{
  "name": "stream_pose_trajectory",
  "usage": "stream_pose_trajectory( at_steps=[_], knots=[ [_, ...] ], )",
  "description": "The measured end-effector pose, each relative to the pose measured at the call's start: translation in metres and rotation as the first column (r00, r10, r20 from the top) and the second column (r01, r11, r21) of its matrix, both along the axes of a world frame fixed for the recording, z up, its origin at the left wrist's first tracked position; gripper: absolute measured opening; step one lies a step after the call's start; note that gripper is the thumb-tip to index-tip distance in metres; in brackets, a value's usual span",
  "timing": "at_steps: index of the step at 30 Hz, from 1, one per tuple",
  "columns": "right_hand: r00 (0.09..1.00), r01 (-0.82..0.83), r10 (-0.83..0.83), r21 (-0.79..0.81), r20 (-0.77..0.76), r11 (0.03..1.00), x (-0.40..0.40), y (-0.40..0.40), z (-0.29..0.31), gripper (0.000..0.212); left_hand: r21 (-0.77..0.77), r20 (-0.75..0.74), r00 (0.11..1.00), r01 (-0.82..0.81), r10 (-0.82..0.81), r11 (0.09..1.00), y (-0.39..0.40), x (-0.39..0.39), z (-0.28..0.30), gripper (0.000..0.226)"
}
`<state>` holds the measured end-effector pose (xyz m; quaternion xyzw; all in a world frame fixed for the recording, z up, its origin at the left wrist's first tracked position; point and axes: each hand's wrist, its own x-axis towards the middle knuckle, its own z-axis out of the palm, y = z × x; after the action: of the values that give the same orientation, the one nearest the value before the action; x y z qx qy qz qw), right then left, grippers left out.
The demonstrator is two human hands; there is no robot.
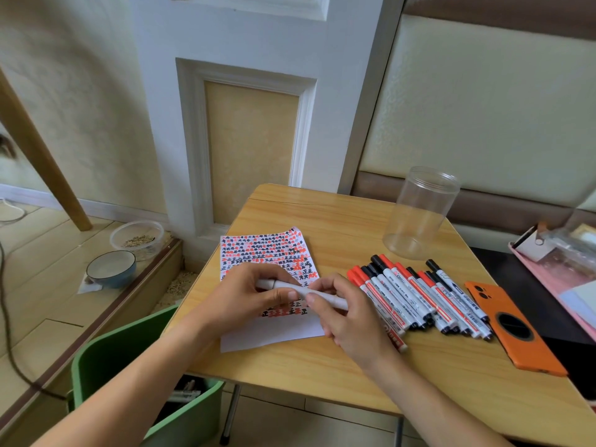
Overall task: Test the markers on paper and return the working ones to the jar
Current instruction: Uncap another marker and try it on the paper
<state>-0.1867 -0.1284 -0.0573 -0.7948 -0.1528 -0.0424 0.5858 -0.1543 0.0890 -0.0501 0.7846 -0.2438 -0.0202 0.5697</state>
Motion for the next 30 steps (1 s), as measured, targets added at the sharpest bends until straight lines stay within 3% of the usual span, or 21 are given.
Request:
stream_pose_trajectory(
  at_steps=[15, 17, 23, 30],
  knots=[
    [1.000, -0.005, 0.005, 0.010, 0.021, 1.000, 0.000, 0.001, -0.002, 0.002, 0.064, 0.061, 0.998, -0.036, 0.032, 0.997, 0.000, -0.003, 0.004, 0.014],
    [0.999, 0.018, -0.019, 0.005, 0.044, 1.000, 0.001, 0.002, -0.002, 0.007, 0.013, 0.056, 0.996, -0.068, 0.068, 0.998, -0.001, -0.004, 0.006, 0.019],
    [0.989, 0.089, -0.085, -0.033, 0.118, 0.995, 0.006, 0.000, -0.007, 0.021, -0.197, -0.040, 0.982, -0.189, 0.185, 0.962, -0.005, -0.007, 0.010, 0.072],
    [0.980, 0.106, -0.085, -0.107, 0.181, 0.989, 0.005, 0.002, -0.009, 0.025, -0.491, -0.122, 0.973, -0.232, 0.197, 0.840, -0.013, -0.004, 0.016, 0.087]
  ],
)
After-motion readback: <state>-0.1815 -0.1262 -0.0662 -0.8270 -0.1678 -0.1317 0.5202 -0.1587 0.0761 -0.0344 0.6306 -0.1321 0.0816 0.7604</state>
